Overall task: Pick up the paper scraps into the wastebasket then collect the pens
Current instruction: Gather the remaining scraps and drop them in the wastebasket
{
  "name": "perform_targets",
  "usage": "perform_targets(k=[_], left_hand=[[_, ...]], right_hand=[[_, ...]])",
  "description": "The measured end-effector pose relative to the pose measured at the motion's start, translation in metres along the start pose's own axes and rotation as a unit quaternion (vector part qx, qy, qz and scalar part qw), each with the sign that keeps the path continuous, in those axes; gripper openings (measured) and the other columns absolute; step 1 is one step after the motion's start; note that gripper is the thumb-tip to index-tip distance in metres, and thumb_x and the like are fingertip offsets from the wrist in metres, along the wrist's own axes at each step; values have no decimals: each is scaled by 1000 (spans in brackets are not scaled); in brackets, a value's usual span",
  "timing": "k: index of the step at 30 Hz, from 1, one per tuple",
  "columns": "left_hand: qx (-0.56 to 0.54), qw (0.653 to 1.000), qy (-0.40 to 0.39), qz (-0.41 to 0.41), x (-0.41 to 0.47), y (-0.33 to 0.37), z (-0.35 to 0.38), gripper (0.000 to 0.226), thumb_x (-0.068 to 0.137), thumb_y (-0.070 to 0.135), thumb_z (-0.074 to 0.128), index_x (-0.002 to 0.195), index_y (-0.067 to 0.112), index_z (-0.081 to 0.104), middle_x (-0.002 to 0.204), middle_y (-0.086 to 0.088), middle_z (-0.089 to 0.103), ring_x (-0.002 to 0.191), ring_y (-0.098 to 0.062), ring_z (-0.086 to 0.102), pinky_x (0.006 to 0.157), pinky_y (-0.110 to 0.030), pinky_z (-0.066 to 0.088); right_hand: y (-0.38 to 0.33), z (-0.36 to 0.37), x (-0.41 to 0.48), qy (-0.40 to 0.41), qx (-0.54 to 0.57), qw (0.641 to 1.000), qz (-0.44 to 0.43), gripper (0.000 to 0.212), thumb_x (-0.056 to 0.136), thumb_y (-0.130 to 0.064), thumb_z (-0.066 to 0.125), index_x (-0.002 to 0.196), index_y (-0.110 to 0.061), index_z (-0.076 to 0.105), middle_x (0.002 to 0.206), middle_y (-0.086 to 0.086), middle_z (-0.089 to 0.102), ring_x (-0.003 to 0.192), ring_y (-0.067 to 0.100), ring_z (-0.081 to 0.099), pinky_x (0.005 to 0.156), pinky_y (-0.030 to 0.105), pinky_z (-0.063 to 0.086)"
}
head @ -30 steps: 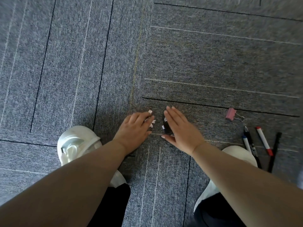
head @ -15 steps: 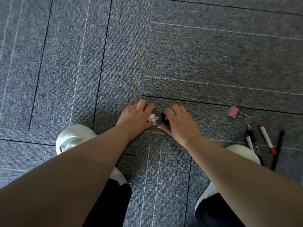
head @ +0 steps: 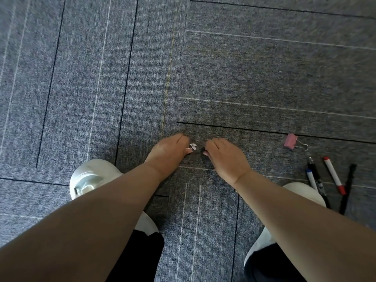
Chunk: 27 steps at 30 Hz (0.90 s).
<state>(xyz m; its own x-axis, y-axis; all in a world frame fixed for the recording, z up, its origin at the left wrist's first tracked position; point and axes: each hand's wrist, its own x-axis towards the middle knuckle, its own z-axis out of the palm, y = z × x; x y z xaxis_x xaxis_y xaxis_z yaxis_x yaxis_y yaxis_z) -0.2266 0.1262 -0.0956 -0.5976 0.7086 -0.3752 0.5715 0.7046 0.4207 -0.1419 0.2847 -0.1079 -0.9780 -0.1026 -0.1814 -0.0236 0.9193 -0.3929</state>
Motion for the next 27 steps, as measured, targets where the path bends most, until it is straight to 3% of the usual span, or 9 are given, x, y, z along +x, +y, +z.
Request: perform_targets(k=[5,12,17,22,27], left_hand=[[-33,998,18,-43,-11,-10,-5,22,94,28,46,93,6,50,93,-9,54,74,-23,49,68,-33,41],[-60,994,11,-91,-15,-16,-11,22,94,28,45,95,6,50,96,-9,55,83,-28,53,72,-37,40],[-68,994,16,-84,-18,-19,-9,23,94,25,46,96,3,51,99,-13,55,85,-31,53,75,-41,42],[-57,995,2,-79,-21,-22,-9,23,95,28,44,99,5,49,102,-11,55,90,-30,54,79,-39,42],[-55,997,3,-58,-7,-17,-13,20,96,27,44,104,9,47,104,-8,57,91,-27,56,77,-36,42]], right_hand=[[1,-8,-3,-11,25,999,22,5,90,-8,53,88,-3,55,77,11,61,65,25,58,50,32,48],[-27,-20,22,-57,47,997,4,15,98,-23,39,104,-11,45,79,-2,43,72,18,41,59,31,35],[-33,-16,28,-101,36,993,53,17,100,-26,34,108,-13,41,82,-1,44,74,18,40,60,33,36],[-37,-11,26,-87,18,994,65,18,100,-24,33,105,-12,46,98,5,56,84,20,47,66,32,40],[-30,-14,16,-59,76,989,113,19,99,-21,32,98,-9,46,79,2,49,67,19,42,57,30,34]])
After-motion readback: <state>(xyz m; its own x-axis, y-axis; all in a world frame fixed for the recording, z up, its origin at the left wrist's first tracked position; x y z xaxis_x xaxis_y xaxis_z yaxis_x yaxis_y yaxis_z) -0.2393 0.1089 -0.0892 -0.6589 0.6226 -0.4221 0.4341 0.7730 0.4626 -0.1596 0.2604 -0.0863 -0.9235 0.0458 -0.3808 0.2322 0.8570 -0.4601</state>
